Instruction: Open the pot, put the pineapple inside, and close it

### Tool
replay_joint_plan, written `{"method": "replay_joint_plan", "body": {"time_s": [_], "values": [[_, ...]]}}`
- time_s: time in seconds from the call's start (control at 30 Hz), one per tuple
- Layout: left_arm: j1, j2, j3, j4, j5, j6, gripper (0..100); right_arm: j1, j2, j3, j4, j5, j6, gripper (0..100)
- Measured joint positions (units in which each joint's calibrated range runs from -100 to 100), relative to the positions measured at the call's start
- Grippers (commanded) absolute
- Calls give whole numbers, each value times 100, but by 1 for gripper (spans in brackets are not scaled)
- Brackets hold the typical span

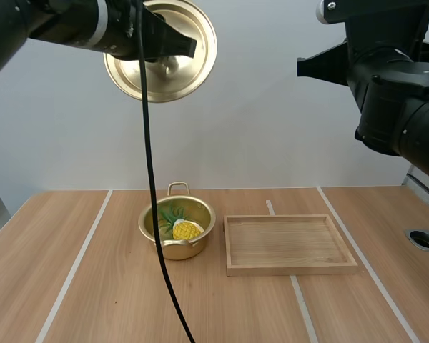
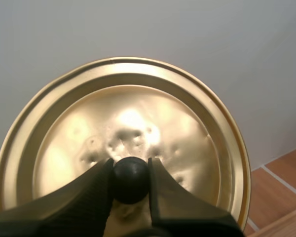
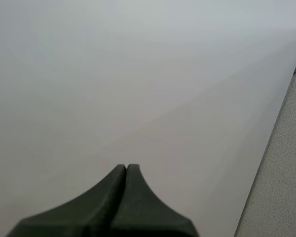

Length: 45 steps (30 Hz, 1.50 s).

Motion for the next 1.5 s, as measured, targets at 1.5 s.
{"method": "replay_joint_plan", "body": {"time_s": [1.5], "values": [[0, 2638, 2100, 116, -261, 647, 0, 0, 0, 0, 0, -7, 0, 0]]}}
